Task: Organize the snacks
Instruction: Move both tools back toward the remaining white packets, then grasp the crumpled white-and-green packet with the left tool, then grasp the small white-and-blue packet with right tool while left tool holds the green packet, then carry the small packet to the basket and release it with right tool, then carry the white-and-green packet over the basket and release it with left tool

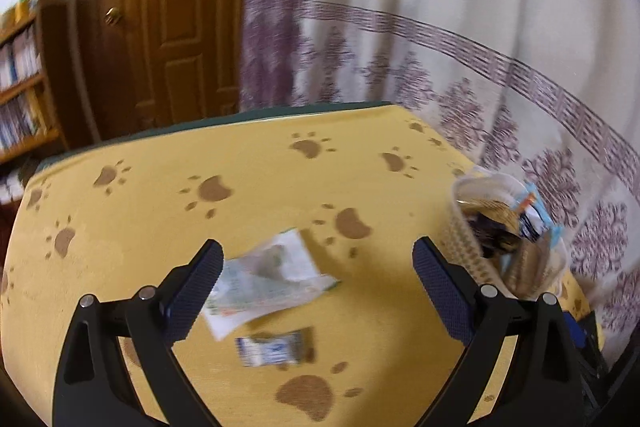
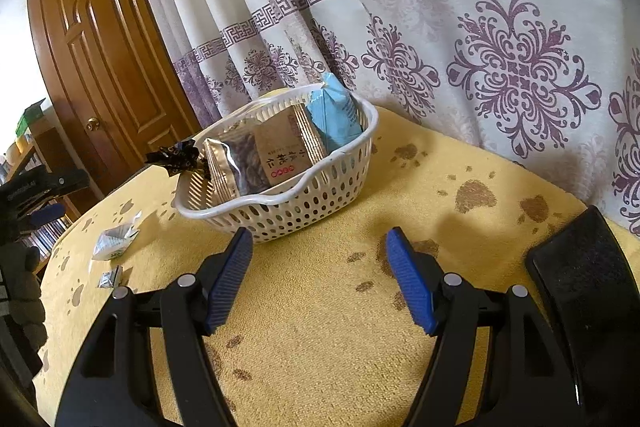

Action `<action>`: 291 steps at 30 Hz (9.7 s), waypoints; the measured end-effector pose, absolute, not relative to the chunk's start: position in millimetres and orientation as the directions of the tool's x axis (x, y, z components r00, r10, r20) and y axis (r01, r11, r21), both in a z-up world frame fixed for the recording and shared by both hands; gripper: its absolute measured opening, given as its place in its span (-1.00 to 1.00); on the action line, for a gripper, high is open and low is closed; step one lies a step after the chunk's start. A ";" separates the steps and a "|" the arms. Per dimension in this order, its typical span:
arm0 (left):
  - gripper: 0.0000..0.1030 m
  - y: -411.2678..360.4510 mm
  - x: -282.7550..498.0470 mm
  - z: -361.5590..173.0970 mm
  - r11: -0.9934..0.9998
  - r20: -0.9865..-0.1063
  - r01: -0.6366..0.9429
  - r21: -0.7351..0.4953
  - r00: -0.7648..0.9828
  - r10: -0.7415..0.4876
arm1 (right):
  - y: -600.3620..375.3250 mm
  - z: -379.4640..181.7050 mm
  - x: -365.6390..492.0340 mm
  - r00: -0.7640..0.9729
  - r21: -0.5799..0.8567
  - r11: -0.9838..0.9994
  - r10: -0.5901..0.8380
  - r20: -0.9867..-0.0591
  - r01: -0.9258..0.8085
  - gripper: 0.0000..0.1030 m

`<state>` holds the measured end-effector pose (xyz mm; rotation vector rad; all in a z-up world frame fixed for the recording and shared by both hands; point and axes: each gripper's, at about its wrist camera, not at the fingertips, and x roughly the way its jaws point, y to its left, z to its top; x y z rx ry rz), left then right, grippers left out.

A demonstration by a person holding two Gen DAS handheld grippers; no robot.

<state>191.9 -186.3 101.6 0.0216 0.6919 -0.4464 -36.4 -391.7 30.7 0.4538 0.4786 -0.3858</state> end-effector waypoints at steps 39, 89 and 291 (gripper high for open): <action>-0.06 -136.3 251.3 23.4 0.944 -0.755 0.235 -0.233 0.568 -0.327 | -350.6 31.5 -32.1 0.822 0.267 0.895 -0.167 -0.545 0.359 0.38; 0.30 -11.1 214.2 63.0 0.963 -0.663 -0.012 -0.269 0.727 -0.176 | -169.7 21.8 126.1 0.582 0.132 0.928 0.324 -0.746 -0.347 -0.12; -0.14 -394.2 166.2 88.0 0.698 -0.700 0.711 -0.086 0.455 -0.550 | -397.9 27.1 -29.3 0.795 0.349 0.831 -0.170 -0.582 0.433 0.32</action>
